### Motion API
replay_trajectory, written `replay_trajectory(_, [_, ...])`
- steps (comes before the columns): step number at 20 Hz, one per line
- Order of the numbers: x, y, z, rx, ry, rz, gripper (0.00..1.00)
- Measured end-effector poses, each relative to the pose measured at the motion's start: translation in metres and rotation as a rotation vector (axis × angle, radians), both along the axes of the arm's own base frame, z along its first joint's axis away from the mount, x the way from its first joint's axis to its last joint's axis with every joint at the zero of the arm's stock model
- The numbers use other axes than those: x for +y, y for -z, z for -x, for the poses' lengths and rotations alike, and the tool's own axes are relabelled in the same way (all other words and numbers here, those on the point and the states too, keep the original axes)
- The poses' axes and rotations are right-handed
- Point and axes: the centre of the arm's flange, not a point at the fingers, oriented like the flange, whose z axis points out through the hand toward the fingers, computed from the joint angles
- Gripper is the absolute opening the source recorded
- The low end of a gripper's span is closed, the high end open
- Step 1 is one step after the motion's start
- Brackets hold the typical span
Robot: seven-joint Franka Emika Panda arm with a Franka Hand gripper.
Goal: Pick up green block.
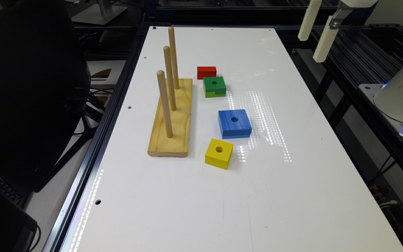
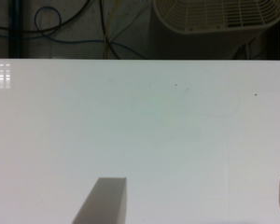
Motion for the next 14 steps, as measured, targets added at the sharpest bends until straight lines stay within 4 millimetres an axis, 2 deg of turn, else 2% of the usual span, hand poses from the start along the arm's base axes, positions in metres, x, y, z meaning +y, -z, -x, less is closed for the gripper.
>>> replay_trajectory(14, [-0.0056,-0.0001,-0.0001,0.000,0.011,0.001,1.00])
